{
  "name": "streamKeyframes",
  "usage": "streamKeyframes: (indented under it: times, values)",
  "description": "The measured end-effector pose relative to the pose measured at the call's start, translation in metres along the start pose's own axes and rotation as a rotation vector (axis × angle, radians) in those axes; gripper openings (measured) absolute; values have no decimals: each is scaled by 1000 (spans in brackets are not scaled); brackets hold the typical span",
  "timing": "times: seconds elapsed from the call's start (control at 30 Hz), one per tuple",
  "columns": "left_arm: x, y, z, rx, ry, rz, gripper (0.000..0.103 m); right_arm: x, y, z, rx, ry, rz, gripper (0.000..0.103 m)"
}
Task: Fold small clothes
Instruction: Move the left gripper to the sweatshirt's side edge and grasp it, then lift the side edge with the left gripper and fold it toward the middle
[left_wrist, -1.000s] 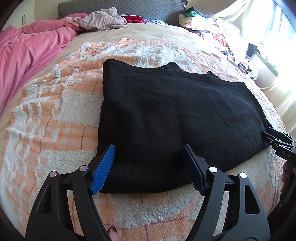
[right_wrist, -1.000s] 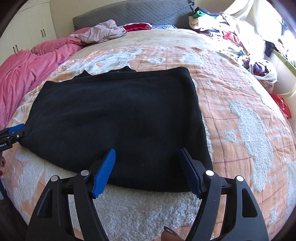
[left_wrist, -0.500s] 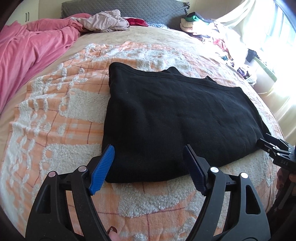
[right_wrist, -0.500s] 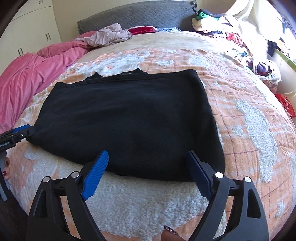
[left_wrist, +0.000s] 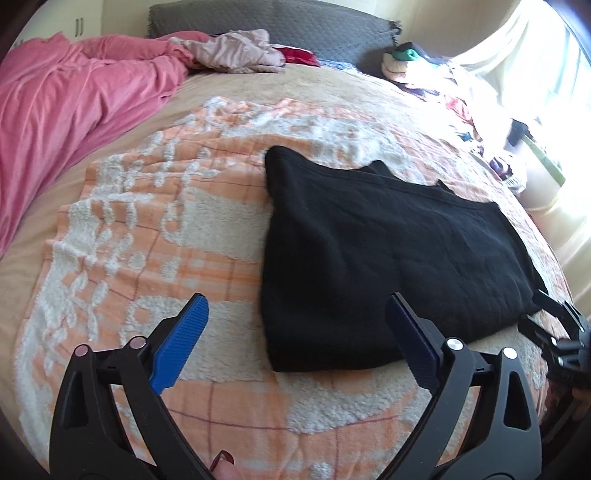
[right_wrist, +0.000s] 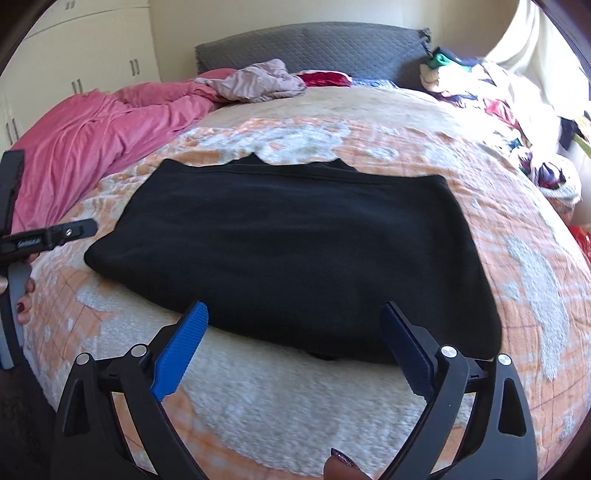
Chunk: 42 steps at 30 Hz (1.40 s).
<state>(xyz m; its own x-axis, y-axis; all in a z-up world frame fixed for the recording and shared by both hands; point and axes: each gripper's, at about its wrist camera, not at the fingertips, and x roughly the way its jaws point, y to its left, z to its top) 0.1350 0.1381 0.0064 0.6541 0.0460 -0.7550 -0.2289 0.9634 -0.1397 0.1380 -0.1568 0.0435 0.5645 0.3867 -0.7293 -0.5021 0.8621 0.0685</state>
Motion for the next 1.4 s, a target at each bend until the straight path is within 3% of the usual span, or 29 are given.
streamKeyframes:
  times: [0.33,0.63,0.73,0.97,1.17,1.2,1.4]
  values:
    - [11,37,13,-95,15,62,93,29,102,8,-295,9,20,95]
    - [17,57,26,-159,21,64,93,70,173,7,-569,-5,-124,95]
    - [21,59,38,-175,19,63,93,84,185,15,-601,3,-165,95]
    - [42,55,65,-159,34,68,93,102,200,28,-616,-1,-164,95]
    - [55,51,77,-144,52,61,93,111,210,34,-628,-51,-199,93]
    - [56,50,78,-144,52,55,93,111,211,34,-634,-65,-198,91]
    - [63,41,84,-120,62,34,93,98,209,32,-645,-132,-196,48]
